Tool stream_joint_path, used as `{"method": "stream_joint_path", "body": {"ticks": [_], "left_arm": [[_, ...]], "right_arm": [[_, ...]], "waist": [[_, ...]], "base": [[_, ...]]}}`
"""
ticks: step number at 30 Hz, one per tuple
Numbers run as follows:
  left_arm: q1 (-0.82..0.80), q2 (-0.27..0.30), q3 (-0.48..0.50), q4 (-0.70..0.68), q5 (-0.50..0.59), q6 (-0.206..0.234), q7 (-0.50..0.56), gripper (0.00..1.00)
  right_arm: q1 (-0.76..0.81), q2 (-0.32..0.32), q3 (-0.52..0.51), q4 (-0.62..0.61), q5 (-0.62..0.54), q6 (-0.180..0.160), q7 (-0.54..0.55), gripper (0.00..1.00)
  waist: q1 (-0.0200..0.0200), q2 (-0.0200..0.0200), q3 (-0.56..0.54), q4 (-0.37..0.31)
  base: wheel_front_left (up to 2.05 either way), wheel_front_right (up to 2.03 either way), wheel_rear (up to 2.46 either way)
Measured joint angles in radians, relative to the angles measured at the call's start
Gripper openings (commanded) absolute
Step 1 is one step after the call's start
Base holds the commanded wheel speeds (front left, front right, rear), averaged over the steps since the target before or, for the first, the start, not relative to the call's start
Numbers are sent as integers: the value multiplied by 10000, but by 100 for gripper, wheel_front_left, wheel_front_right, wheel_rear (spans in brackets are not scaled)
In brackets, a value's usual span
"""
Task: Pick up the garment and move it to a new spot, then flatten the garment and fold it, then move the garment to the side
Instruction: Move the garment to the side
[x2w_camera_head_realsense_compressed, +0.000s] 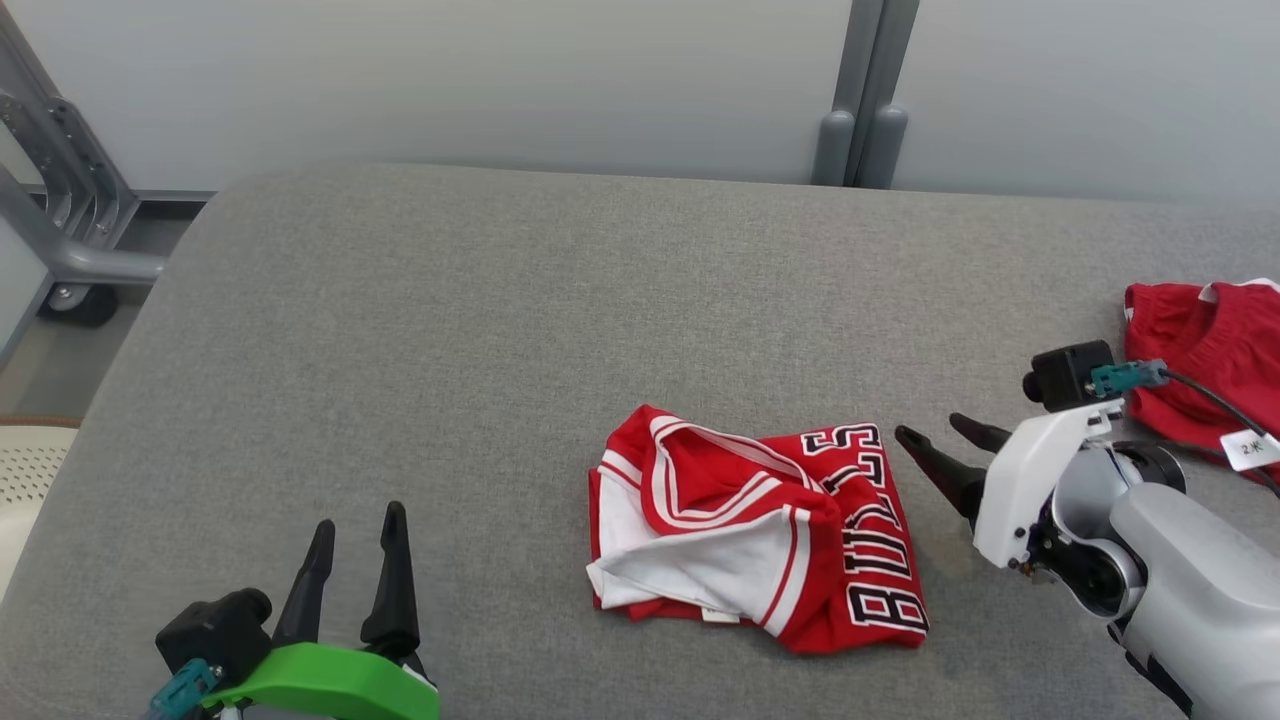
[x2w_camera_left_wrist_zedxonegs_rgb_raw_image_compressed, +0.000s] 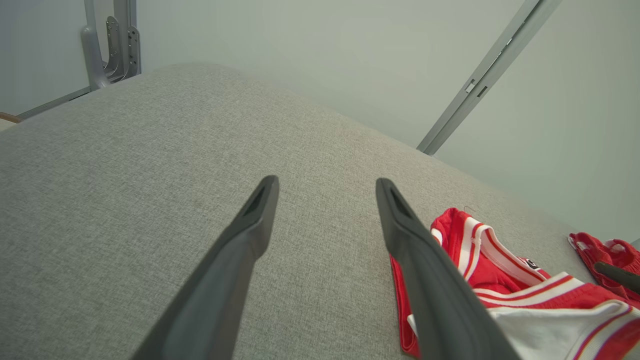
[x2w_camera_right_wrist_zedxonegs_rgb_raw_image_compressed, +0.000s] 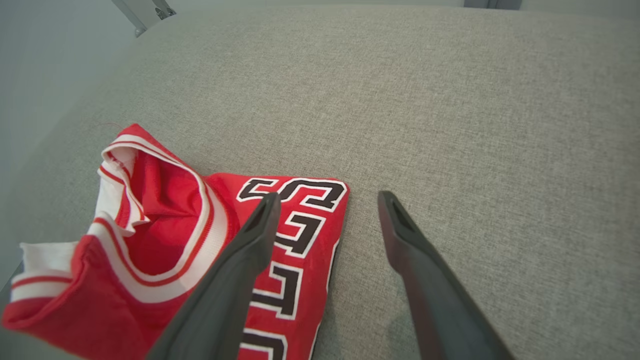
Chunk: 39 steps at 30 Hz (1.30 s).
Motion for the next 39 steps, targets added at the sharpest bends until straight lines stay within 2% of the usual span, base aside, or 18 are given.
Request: {"method": "stream_joint_path", "body": {"ticks": [3, 9, 26, 27, 28, 30, 31, 39], "left_arm": [[0, 0, -92, -23, 4, 0, 48, 100], [-15, 0, -293, -52, 75, 0, 132, 100], [-40, -2, -259, 0, 236, 0, 226, 100], [-40, -2, -255, 0, 236, 0, 226, 100], [-40, -2, -242, 0, 236, 0, 226, 100], [-40, -2, -213, 0, 236, 0, 226, 100], [-40, -2, -205, 0, 236, 0, 228, 100], [-39, -4, -123, 4, 236, 0, 230, 100]], "right_arm": [[471, -81, -232, 234, 462, 12, -190, 100], [890, 180, -314, 395, 928, 107, -403, 100], [1382, 750, -192, 723, 1896, 309, -244, 100], [1382, 756, -176, 729, 1896, 318, -245, 76], [1381, 763, -169, 729, 1896, 318, -247, 45], [1375, 775, -138, 731, 1881, 320, -318, 21], [1365, 784, -123, 736, 1839, 330, -407, 0], [846, 725, -184, 667, 1494, 376, -1041, 0]], "waist": [[0, 0, 194, -83], [0, 0, 443, -87], [0, 0, 541, 388], [0, 0, 536, 391], [0, 0, 531, 390], [0, 0, 526, 382], [0, 0, 526, 373], [0, 0, 547, 250]], "base": [[0, 0, 0], [0, 0, 0], [0, 0, 0], [0, 0, 0], [0, 0, 0], [0, 0, 0], [0, 0, 0], [0, 0, 0]]}}
